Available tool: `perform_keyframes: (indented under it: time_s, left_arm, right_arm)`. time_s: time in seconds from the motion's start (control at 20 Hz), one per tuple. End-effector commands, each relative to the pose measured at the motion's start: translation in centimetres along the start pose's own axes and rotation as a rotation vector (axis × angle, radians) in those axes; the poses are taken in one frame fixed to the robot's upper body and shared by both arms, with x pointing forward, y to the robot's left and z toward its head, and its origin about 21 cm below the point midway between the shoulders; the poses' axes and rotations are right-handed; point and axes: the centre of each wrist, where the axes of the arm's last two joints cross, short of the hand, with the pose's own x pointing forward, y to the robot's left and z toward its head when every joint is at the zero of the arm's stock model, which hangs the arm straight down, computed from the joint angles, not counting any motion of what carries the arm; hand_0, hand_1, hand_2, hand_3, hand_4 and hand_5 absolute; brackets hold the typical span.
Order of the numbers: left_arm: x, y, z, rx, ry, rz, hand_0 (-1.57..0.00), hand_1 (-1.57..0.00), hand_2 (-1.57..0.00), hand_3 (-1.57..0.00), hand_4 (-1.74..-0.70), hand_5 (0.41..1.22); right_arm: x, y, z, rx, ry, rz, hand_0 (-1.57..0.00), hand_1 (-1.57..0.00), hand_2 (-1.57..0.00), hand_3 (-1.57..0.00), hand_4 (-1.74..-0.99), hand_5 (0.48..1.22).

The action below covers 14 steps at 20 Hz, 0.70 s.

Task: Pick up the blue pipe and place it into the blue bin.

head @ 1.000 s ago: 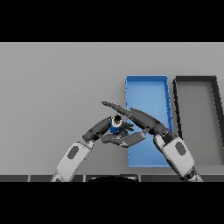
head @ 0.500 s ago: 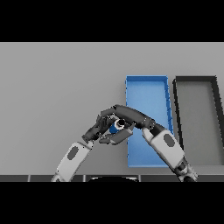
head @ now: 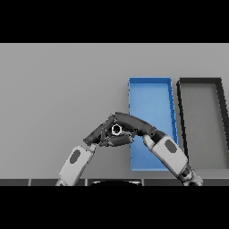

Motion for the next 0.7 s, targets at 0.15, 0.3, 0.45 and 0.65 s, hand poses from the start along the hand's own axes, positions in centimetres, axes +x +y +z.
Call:
perform_keyframes:
  time_s: [0.15, 0.3, 0.45, 0.65]
  left_arm:
    - [0.6, -0.2, 0.1, 0.024, 0.005, -0.022, -1.57, -1.57, -1.57, -1.42, -1.73, 1.221]
    - [0.4, 0.3, 0.5, 0.047, -0.02, -0.098, -1.46, -1.34, -1.29, -1.17, -1.6, 1.221]
    - [0.2, 0.9, 0.6, -0.028, -0.008, -0.116, -0.75, -0.69, -0.66, -0.6, -1.28, 1.221]
    - [0.3, 1.0, 0.5, -0.039, 0.062, -0.139, -0.31, -0.28, -0.27, -0.24, -1.05, 0.938]
  right_arm:
    - [0.0, 0.1, -0.6, -0.038, -0.027, -0.021, -1.54, -1.54, -1.54, -1.52, -1.725, 1.172]
    - [-0.1, 0.6, -0.2, -0.061, -0.064, -0.011, -1.56, -1.56, -1.56, -1.54, -1.733, 1.196]
    - [0.4, 0.8, -0.3, -0.064, -0.026, -0.021, -1.56, -1.56, -1.56, -1.56, -1.737, 1.208]
    - [0.7, 0.8, -0.2, -0.082, 0.002, -0.011, -1.57, -1.57, -1.57, -1.56, -1.739, 1.216]
